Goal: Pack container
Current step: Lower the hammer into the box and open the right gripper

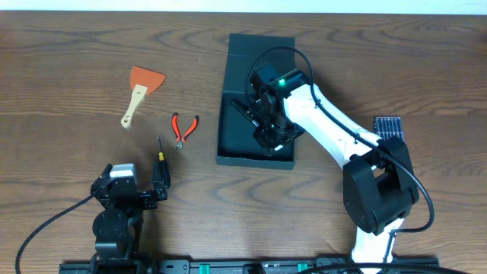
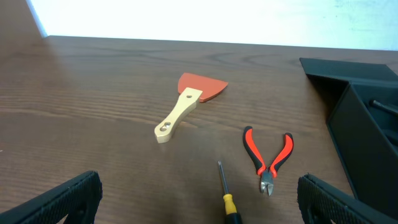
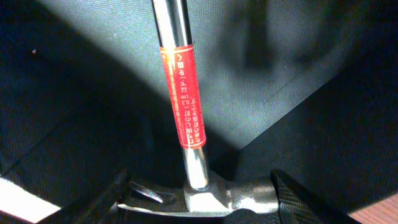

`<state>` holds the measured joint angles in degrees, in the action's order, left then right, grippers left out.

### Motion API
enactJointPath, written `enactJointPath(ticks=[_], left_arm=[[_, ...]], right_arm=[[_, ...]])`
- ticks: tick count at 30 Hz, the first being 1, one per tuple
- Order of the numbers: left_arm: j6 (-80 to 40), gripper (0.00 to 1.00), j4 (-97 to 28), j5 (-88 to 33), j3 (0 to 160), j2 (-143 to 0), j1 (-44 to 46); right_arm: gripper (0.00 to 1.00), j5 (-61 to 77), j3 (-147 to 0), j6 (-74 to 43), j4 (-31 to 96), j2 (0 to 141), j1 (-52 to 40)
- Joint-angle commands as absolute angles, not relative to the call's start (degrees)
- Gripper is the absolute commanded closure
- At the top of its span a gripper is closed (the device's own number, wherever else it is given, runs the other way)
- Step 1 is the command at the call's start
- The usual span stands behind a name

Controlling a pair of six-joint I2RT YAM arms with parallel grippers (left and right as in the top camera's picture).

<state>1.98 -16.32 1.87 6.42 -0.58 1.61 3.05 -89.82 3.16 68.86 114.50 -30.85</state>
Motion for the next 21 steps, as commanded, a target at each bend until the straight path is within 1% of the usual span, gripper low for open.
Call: enactJointPath(ticks=[1, 15, 21], left_arm=[[2.76, 0.01, -17.54, 1.91, 5.78, -0.23, 1.37], [2.76, 0.00, -17.54, 1.91, 5.78, -0.23, 1.37], [2.76, 0.02, -17.54, 1.91, 5.78, -0.23, 1.37]], right_arm=[[0.43, 3.75, -89.76, 2.59, 68.51, 115.02, -31.44], [0.43, 4.89, -89.12, 2.28, 67.96, 115.04, -31.59], [0.43, 4.99, -89.12, 2.28, 67.94, 115.09, -31.59]])
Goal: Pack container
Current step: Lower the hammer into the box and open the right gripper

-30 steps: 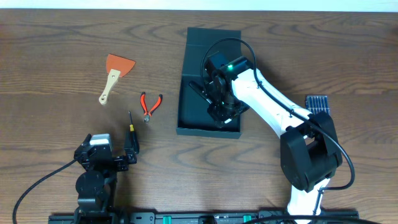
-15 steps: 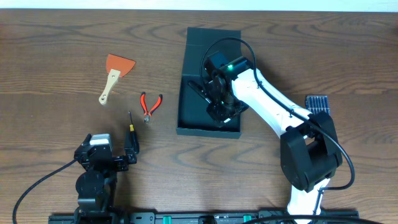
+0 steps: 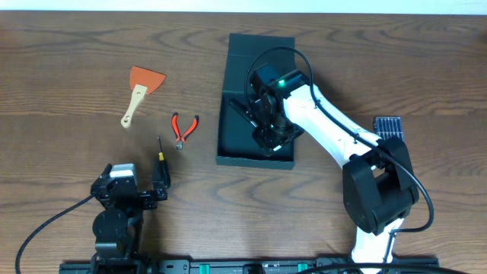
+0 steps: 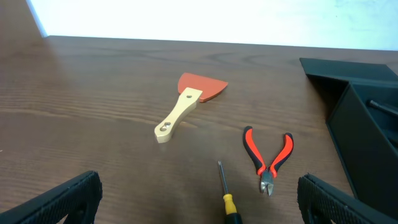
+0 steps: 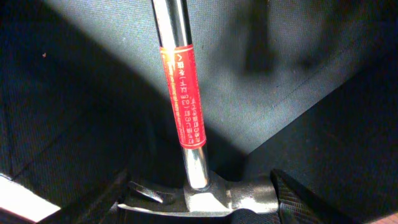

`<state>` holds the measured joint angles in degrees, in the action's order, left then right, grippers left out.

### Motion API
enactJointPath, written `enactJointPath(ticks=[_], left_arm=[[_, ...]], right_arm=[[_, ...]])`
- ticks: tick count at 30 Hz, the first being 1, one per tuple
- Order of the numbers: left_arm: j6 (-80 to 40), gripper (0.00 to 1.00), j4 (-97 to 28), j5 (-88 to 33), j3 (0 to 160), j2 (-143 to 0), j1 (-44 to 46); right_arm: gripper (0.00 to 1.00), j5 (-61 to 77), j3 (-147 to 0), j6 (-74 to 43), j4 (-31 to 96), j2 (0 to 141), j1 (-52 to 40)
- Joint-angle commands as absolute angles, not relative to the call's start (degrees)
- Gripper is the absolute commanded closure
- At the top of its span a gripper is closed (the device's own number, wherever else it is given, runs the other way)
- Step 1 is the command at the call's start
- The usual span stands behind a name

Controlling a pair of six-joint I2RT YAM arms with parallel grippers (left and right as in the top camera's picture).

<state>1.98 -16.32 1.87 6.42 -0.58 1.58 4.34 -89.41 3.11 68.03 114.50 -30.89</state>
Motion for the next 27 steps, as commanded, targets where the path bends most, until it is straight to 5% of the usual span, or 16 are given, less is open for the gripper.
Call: enactJointPath(ticks=[1, 27], left_arm=[[2.76, 0.02, -17.54, 1.91, 5.78, -0.23, 1.37], [2.76, 0.01, -17.54, 1.91, 5.78, -0.23, 1.37]], right_arm=[[0.43, 4.99, -89.12, 2.28, 67.94, 115.09, -31.59], [0.32, 5.04, -87.53, 2.24, 67.46, 115.11, -31.59]])
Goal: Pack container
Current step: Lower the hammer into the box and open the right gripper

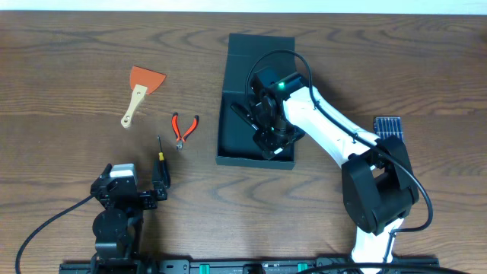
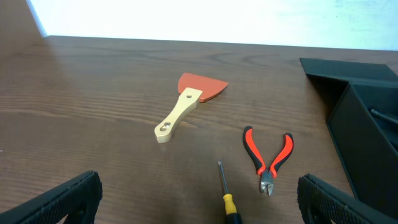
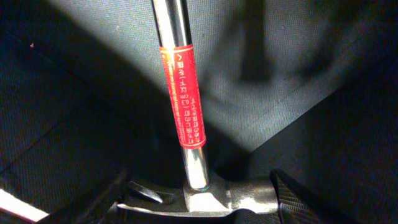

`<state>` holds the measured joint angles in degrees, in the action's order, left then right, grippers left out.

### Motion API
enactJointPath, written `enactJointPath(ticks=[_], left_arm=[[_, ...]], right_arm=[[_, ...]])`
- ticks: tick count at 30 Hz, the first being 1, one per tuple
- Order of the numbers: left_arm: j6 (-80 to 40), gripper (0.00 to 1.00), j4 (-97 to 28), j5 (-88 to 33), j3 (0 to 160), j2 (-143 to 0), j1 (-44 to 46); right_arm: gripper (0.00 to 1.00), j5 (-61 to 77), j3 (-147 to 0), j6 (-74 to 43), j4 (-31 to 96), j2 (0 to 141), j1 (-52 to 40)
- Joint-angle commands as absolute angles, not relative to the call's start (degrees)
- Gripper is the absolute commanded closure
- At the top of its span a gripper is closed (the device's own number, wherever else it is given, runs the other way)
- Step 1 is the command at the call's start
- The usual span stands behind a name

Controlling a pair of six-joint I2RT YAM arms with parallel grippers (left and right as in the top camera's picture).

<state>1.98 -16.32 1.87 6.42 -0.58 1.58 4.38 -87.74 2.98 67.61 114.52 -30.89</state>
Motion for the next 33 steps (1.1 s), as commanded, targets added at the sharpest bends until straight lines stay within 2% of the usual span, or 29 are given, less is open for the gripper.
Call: enactJointPath(ticks=[1, 8, 17, 25, 33], left_arm=[[2.76, 0.02, -17.54, 1.91, 5.78, -0.23, 1.37], [2.76, 0.02, -17.54, 1.91, 5.78, -0.23, 1.37], [2.76, 0.02, -17.54, 1.91, 5.78, -0.23, 1.37], [2.76, 0.02, -17.54, 1.91, 5.78, -0.23, 1.37], [2.76, 0.01, -17.54, 1.91, 5.78, -0.23, 1.37]], right_arm=[[0.32, 5.04, -87.53, 2.24, 67.44, 115.11, -31.59], [0.13, 5.02, -87.53, 2.24, 67.44, 115.11, -31.59], [0.14, 5.17, -87.53, 2.20, 66.76, 115.11, -31.59], [0.18, 8.88, -88.42, 2.22, 64.53, 115.11, -31.59], [0.23, 8.82, -99.13, -1.30, 66.22, 115.11, -31.03]])
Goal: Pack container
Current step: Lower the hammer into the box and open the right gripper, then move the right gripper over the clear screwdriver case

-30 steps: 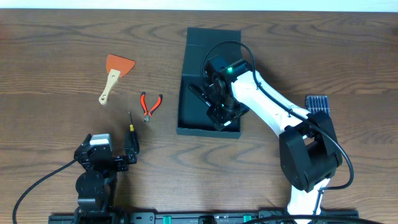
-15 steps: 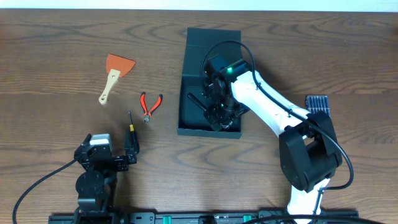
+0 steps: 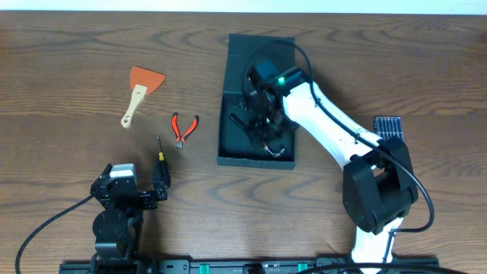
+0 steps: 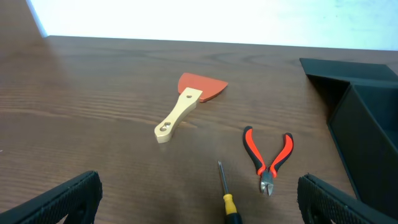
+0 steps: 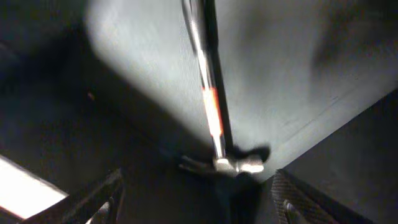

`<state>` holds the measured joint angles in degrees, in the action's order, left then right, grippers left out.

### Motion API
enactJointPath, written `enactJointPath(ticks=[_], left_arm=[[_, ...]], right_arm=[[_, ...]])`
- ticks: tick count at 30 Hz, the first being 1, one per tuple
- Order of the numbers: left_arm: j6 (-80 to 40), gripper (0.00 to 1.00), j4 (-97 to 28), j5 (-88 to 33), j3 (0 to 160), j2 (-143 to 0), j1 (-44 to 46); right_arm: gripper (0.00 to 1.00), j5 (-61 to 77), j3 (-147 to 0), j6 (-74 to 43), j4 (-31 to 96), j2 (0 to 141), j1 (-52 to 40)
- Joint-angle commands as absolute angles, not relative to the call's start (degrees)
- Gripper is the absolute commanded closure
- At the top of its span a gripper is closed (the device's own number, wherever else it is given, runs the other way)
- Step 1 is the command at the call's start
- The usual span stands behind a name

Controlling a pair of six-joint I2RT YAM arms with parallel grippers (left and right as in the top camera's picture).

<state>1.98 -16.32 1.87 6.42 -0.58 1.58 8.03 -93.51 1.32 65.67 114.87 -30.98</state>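
The black container (image 3: 224,114) stands open at the table's middle, its lid (image 3: 261,42) folded back. A steel hammer (image 5: 213,118) with a red label lies on the container's floor, its head (image 3: 275,151) towards the front wall. My right gripper (image 5: 199,208) hangs above the hammer's head, open, with nothing between its fingers. Down at the table's front left, my left gripper (image 4: 199,211) is open and empty. An orange scraper (image 3: 141,91), red pliers (image 3: 183,128) and a yellow-and-black screwdriver (image 3: 160,156) lie on the table left of the container.
A blue ribbed case (image 3: 388,127) lies right of the container, by the right arm's base. In the left wrist view the screwdriver (image 4: 227,198) points out from between the fingers, the pliers (image 4: 268,155) and scraper (image 4: 186,106) lie beyond, and the container wall (image 4: 367,137) rises at right.
My right gripper has let go of the hammer and now sits higher and open. The hammer now rests on the container floor. The left arm and the loose tools are as they were.
At all three earlier moments my right gripper was shut on the hammer near its head, low inside the container, shifting only slightly. Now the hammer lies in the container and the gripper is open above it. The left arm stayed still throughout.
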Motion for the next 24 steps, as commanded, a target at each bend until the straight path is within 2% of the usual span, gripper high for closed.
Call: enactJointPath(ticks=[1, 11, 18, 24], left_arm=[[2.76, 0.01, -17.54, 1.91, 5.78, -0.23, 1.37], [2.76, 0.01, -17.54, 1.91, 5.78, -0.23, 1.37], [2.76, 0.02, -17.54, 1.91, 5.78, -0.23, 1.37], [2.76, 0.02, -17.54, 1.91, 5.78, -0.23, 1.37]], right_arm=[[0.23, 8.82, -101.58, -1.93, 67.09, 115.11, -30.74], [0.22, -4.03, -123.98, -10.66, 84.47, 115.11, -23.20], [0.18, -6.48, -126.45, -10.66, 92.47, 115.11, -11.44], [0.17, -6.46, -126.13, -9.13, 94.13, 115.11, -1.37]])
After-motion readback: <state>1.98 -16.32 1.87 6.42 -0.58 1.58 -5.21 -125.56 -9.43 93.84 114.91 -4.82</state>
